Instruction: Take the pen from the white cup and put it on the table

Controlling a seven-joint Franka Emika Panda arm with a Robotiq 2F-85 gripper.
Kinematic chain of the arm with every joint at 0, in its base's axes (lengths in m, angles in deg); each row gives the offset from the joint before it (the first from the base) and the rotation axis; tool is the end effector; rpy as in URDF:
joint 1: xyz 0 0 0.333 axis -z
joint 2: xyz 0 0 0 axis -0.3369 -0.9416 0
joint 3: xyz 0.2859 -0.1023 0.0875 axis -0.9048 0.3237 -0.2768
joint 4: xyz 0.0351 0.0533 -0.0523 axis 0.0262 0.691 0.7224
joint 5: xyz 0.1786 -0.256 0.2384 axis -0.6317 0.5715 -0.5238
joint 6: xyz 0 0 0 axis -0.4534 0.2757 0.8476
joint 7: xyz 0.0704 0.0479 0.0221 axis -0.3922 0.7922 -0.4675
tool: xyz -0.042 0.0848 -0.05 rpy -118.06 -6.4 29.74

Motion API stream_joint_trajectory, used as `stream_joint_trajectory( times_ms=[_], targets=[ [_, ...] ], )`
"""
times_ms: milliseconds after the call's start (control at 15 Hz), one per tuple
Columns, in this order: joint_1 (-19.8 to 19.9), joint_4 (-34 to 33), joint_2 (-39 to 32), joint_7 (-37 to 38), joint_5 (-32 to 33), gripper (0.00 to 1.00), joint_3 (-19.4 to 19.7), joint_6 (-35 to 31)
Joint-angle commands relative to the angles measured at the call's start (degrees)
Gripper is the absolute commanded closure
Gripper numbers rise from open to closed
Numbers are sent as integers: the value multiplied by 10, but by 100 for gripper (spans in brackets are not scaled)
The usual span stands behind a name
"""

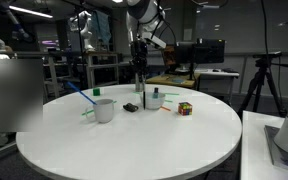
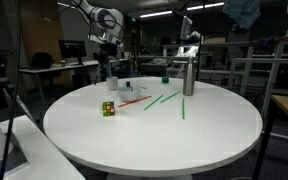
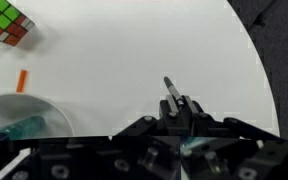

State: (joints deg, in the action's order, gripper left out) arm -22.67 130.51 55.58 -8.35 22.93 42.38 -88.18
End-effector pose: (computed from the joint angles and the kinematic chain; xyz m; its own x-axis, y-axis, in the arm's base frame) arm 0.5902 0.1132 0.3425 0.9549 0.0699 -0.2887 -0.0024 -0.9700 -0.2430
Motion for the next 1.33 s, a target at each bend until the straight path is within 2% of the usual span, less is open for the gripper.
stream_joint_trajectory(
  times_ms=[0,333,600,1267],
  targets=[
    [4,1,2,-12,-18,97,2,78],
    [8,-23,-27,-9,-29,97,10,184],
    [8,-52,-63,-12,-21,97,16,231],
    [1,-210,-202,-8,-9,97,15,350]
  ],
)
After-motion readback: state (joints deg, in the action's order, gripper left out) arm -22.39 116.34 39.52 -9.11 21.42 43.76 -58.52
